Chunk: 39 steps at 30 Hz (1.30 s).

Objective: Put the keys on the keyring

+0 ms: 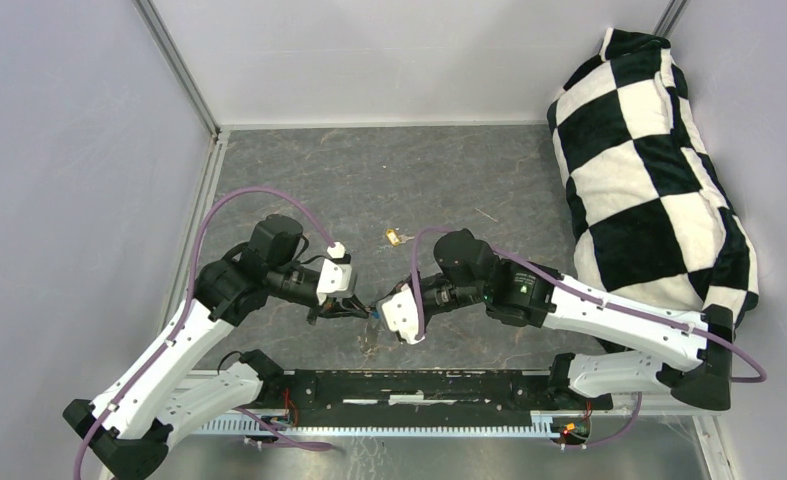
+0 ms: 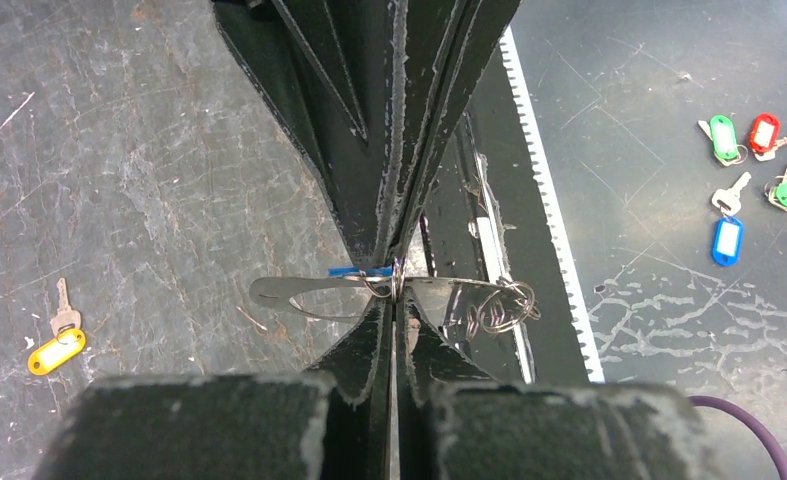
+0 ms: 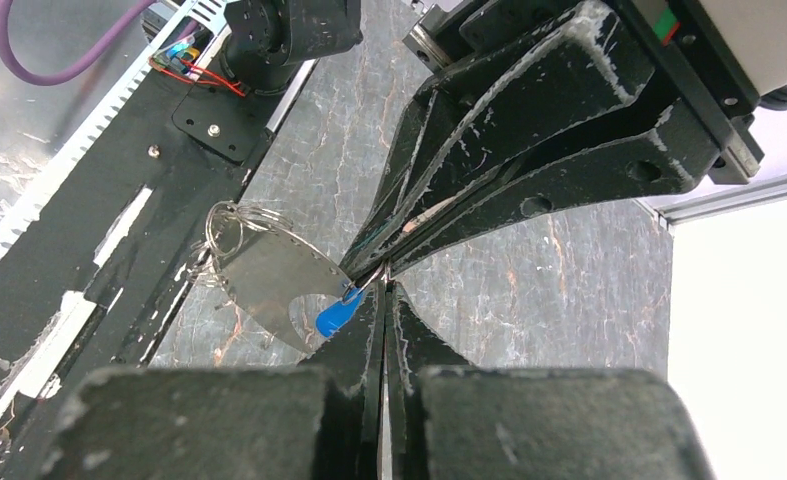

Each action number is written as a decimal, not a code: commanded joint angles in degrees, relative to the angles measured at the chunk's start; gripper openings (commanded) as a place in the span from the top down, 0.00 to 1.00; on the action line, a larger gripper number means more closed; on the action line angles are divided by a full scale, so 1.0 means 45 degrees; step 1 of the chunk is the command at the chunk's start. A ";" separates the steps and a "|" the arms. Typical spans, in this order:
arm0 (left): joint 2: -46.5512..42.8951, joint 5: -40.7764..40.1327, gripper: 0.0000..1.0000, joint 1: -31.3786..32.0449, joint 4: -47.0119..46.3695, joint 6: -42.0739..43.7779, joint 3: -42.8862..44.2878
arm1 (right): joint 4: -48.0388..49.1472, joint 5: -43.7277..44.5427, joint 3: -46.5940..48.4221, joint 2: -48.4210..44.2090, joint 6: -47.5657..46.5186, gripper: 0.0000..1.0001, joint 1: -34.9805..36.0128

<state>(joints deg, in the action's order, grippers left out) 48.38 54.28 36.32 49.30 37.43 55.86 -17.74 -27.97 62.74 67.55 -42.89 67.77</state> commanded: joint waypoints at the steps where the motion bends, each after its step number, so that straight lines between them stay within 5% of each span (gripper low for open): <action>1: 0.0167 0.0357 0.98 -0.0004 -0.0955 0.0608 0.0184 | 0.2466 -0.0664 0.0485 0.0335 0.0098 1.00 0.0224; 13: 0.0159 0.0484 0.98 -0.0004 -0.0955 0.0838 0.0351 | 0.2098 -0.0621 0.0874 0.1056 0.0582 1.00 0.0254; 18: -0.0014 0.0610 0.98 -0.0004 -0.0968 0.1434 0.0359 | 0.1640 -0.1147 0.1379 0.1314 0.0719 0.87 0.0231; 32: -0.0512 0.1191 0.98 -0.0002 -0.0936 0.2718 0.0538 | 0.1802 -0.1847 0.1836 0.1607 0.1884 0.71 -0.0091; 39: -0.1234 0.1238 0.98 -0.0004 -0.2215 0.1818 0.0307 | 0.1146 -0.3706 0.2885 0.2291 0.3289 0.71 -0.1139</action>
<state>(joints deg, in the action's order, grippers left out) 44.64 55.24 35.97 52.40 47.46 55.88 -18.92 -38.81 71.00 75.53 -32.86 64.60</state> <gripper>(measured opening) 0.033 0.303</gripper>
